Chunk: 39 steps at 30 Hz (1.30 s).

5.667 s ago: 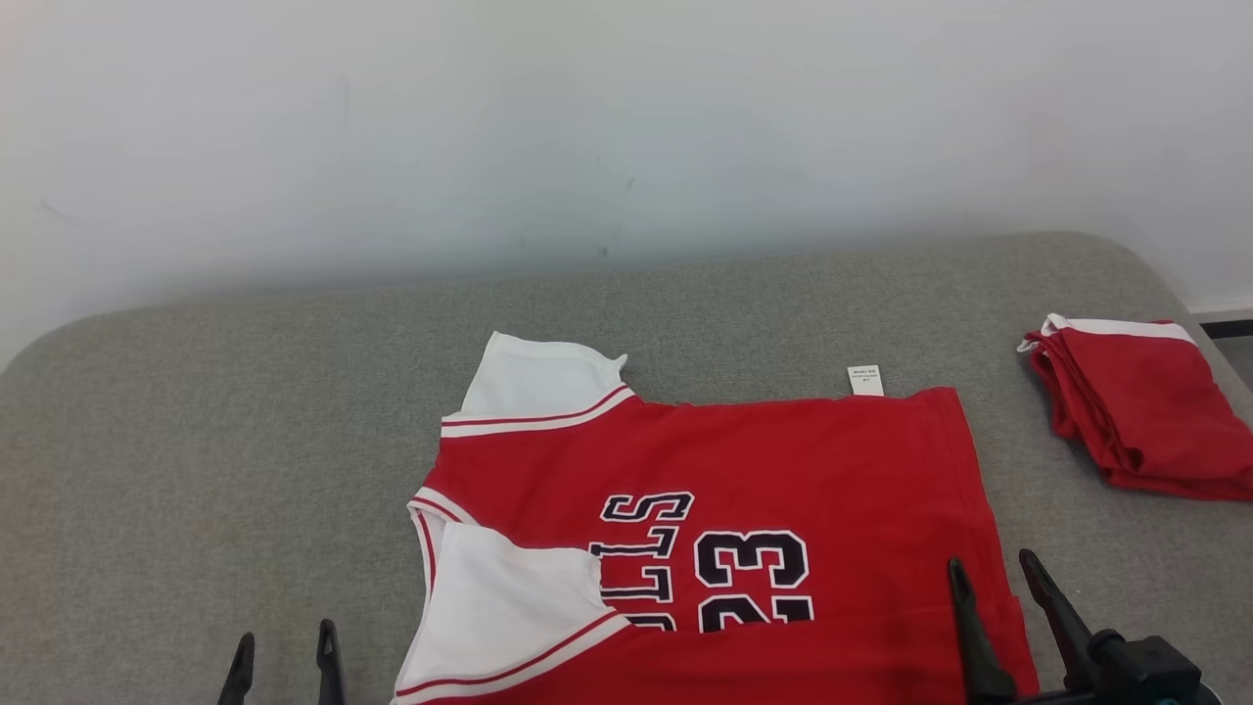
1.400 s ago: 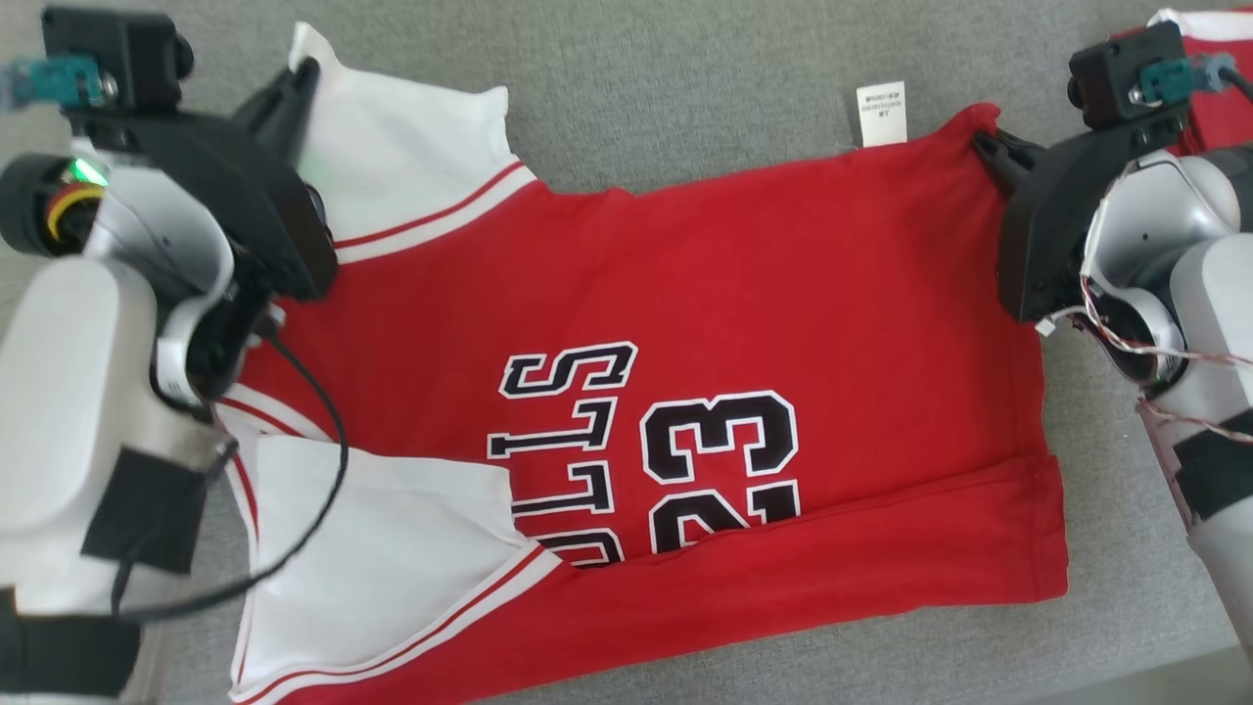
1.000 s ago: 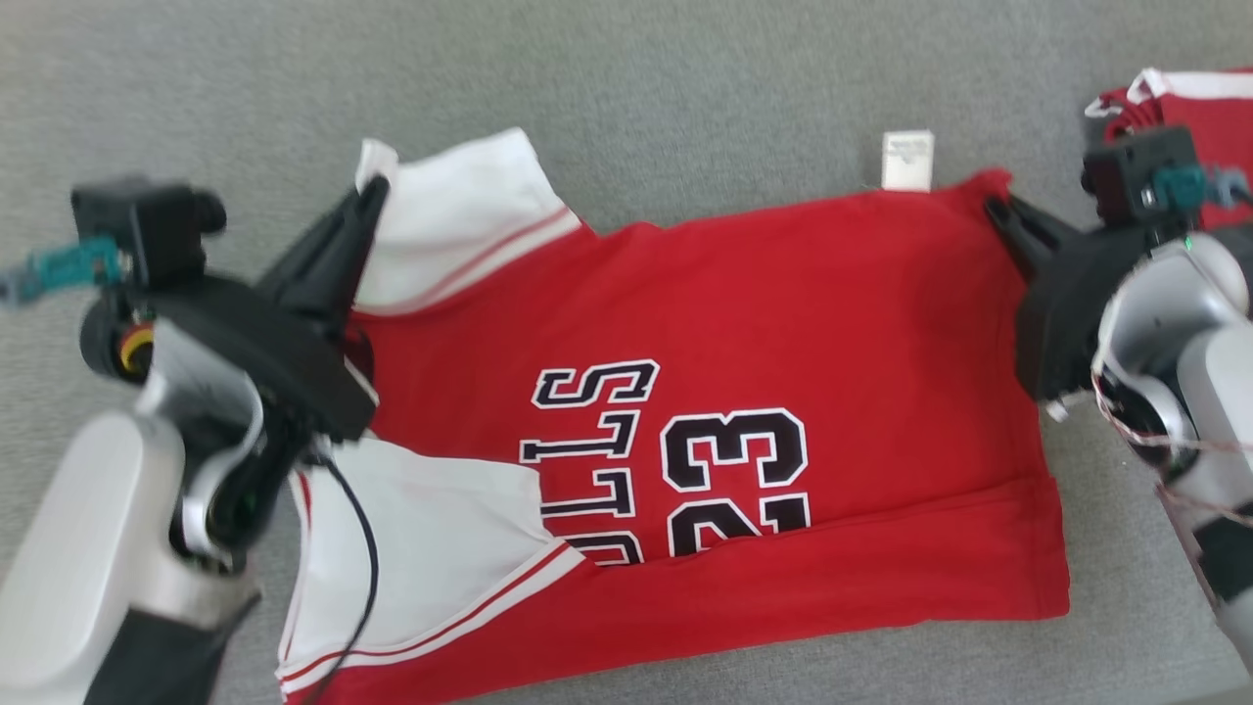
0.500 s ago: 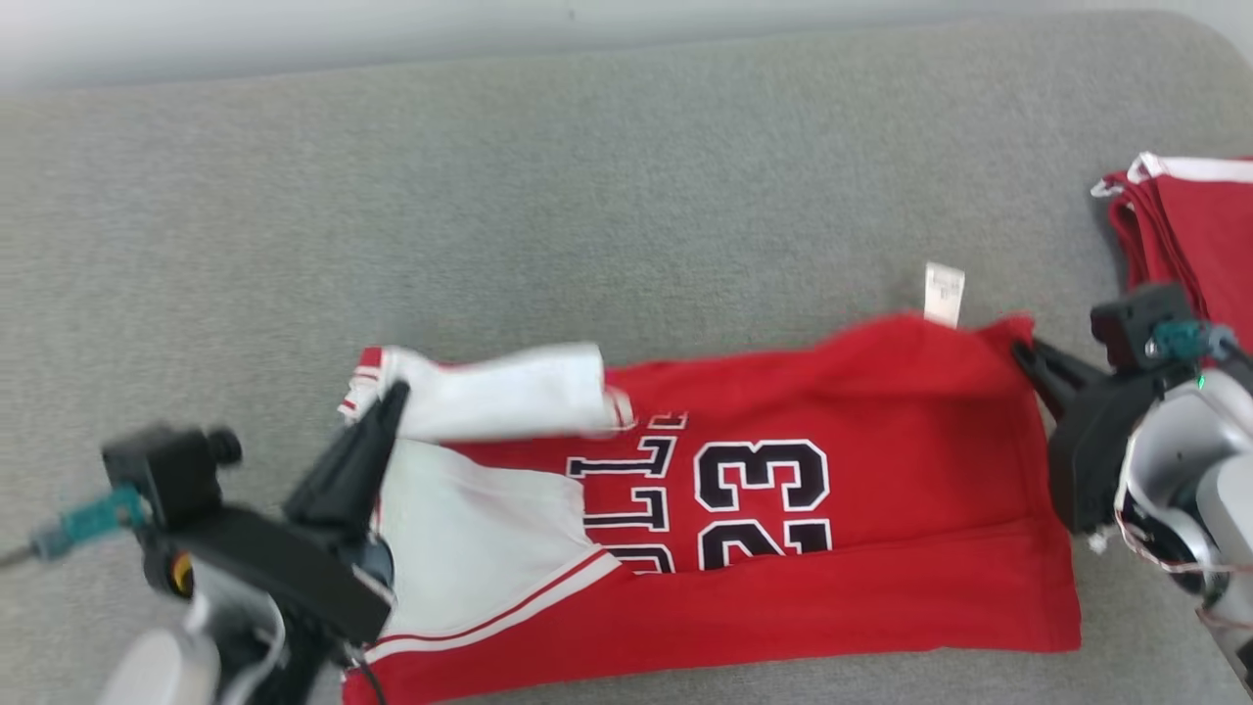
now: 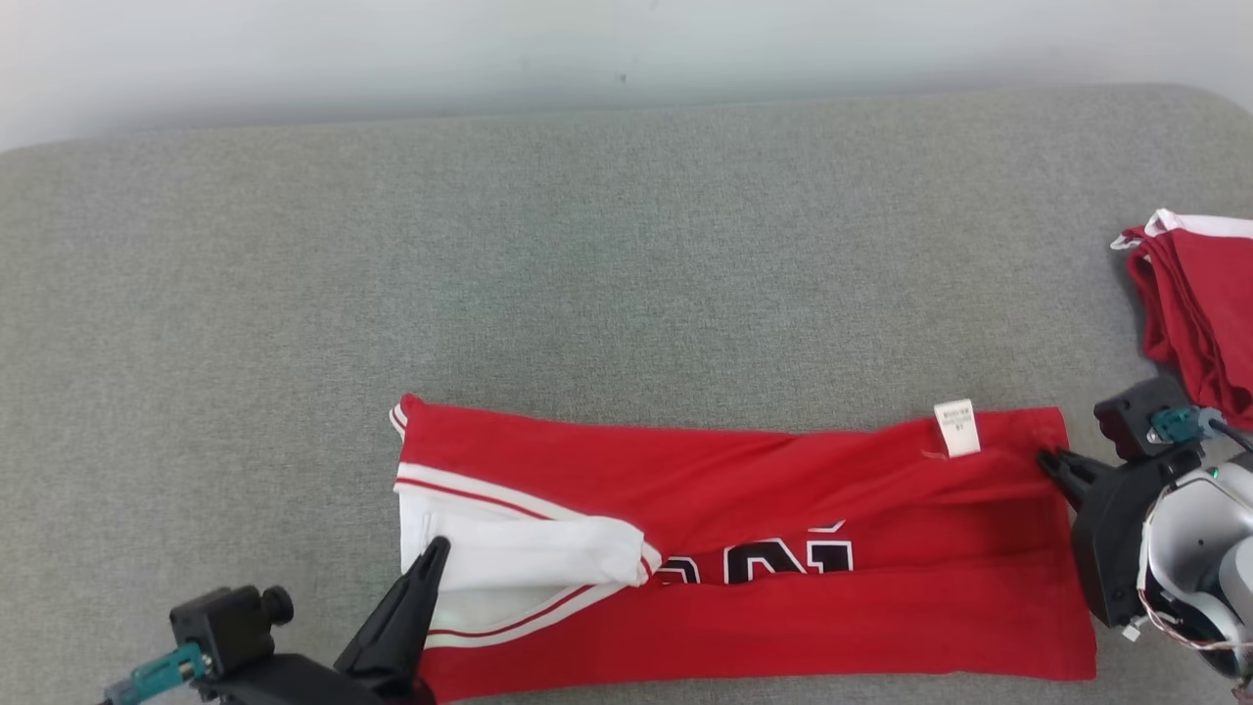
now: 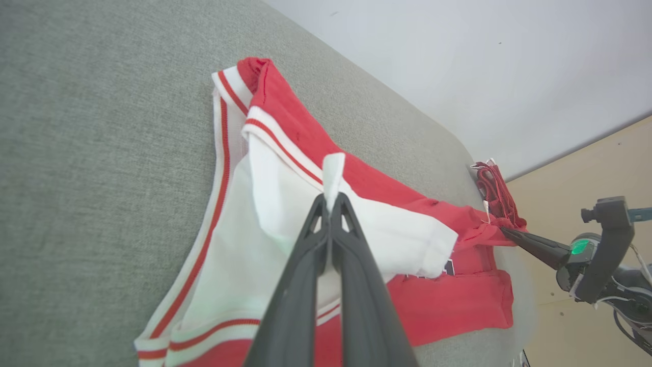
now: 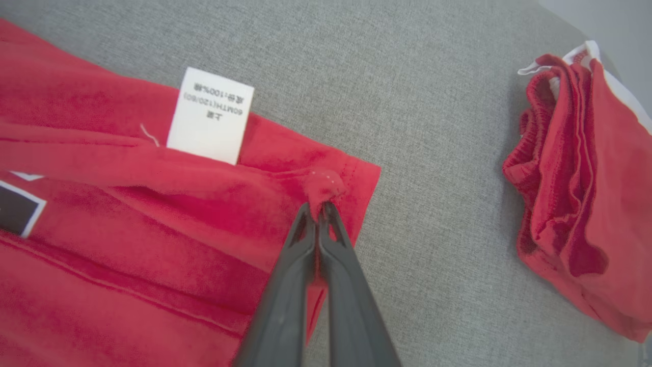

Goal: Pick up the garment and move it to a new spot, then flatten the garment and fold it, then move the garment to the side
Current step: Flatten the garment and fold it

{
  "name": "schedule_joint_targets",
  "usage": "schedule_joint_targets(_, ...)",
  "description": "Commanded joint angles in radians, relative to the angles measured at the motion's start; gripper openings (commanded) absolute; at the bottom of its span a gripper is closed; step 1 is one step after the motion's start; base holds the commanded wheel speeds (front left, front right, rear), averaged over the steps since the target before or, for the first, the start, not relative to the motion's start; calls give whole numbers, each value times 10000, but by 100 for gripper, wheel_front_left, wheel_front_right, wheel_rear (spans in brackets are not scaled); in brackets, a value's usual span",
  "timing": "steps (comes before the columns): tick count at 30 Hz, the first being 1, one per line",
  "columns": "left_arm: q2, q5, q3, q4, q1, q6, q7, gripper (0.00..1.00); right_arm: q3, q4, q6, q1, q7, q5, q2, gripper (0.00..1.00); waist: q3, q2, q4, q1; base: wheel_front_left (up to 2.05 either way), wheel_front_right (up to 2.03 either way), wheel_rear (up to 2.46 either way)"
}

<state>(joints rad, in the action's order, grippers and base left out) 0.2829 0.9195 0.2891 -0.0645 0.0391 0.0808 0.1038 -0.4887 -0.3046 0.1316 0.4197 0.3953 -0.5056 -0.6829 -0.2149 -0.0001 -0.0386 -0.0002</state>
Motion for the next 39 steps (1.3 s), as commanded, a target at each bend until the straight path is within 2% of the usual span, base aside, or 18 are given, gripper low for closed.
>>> schedule_joint_targets(1, -54, 102, -45, 33, -236, -17, -123, 0, 27, 24, -27, -216, -69, -80, -102, 0, 148, 1, 72, 2, 0, 0, 0)
schedule_joint_targets(11, -243, 251, -18, 310, -673, -99, -332, 0, 382, 252, -27, -1036, 49, -208, -107, 0, 382, 1, 75, 2, 0, 0, 0)
schedule_joint_targets(12, -263, 225, -13, 368, -682, -117, -360, 0, 420, 265, -27, -1101, 64, -194, -52, 11, 383, 1, 65, 2, 0, 0, 0)
schedule_joint_targets(13, -278, 201, 11, 438, -699, -133, -372, 19, 492, 265, -27, -1149, 45, -167, 8, 100, 384, 1, 56, 2, 0, 0, 0)
schedule_joint_targets(14, -285, 162, 26, 497, -708, -135, -413, 41, 543, 279, -27, -1191, 1, -132, 75, 100, 381, 1, 44, 2, 0, 0, 0)
schedule_joint_targets(15, -309, 159, 21, 565, -714, -163, -433, 100, 597, 282, -27, -1242, -34, -101, 131, 100, 382, 1, 37, 2, 0, 0, 0)
schedule_joint_targets(19, -162, -354, 59, 919, -668, -343, -691, 100, 930, 316, -27, -1475, -226, -91, 414, 100, 427, 1, 23, 2, 0, 0, 0)
schedule_joint_targets(23, -94, -962, 3, 1216, -604, -441, -1411, 100, 1516, 449, -26, -1875, -706, -174, 801, 100, 612, 1, 62, 2, 0, 0, 0)
schedule_joint_targets(30, -132, -2315, -235, 1631, -611, -643, -3311, 100, 3084, 916, -27, -2934, -1946, -467, 2101, 100, 1105, 1, 105, 2, 0, 0, 0)
schedule_joint_targets(35, -361, -3151, -595, 1796, -800, -741, -3674, 100, 3815, 1387, -27, -3693, -2630, -286, 3003, 100, 1467, 1, 74, 2, 0, 0, 0)
schedule_joint_targets(39, -781, -3985, -1405, 1341, -942, -647, -3697, 100, 4193, 1602, -27, -4099, -2989, -78, 3522, 100, 1698, 1, 22, 2, 0, 0, 0)
